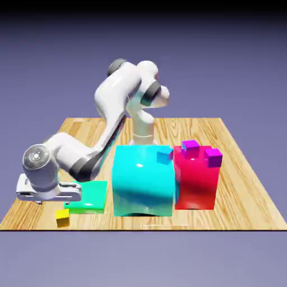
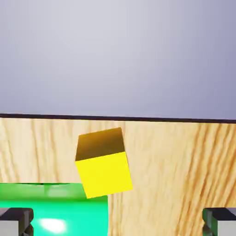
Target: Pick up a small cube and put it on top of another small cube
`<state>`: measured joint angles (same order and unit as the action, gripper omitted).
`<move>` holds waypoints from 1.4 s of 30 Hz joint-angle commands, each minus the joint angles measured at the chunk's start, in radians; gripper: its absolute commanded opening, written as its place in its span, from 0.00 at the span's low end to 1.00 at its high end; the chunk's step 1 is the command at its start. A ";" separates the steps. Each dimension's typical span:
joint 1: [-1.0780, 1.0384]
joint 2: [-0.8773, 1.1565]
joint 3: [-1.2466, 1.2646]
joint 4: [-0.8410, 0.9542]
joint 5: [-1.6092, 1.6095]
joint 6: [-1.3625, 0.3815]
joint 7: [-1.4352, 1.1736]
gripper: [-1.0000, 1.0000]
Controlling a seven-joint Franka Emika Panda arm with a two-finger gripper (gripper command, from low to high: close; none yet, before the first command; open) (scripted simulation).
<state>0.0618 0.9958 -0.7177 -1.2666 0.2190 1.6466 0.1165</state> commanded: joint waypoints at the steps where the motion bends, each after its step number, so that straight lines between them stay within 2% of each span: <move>1: 0.001 0.036 -0.017 0.036 0.005 -0.032 -0.014 0.50; 12: 0.014 0.427 -0.196 0.421 0.060 -0.379 -0.170 0.50; 21: 0.105 0.408 -0.190 0.140 0.079 -0.178 -0.190 0.50; 22: 0.105 0.408 -0.190 0.140 0.079 -0.178 -0.190 0.00; 30: 0.022 0.425 -0.195 0.394 0.062 -0.360 -0.172 0.00; 33: -0.018 0.376 -0.114 0.441 0.073 -0.373 -0.129 0.00; 42: 0.000 0.069 0.212 0.194 -0.101 -0.413 0.010 0.00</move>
<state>0.0618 1.0647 -0.5058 -1.0724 0.1190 1.2334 0.1264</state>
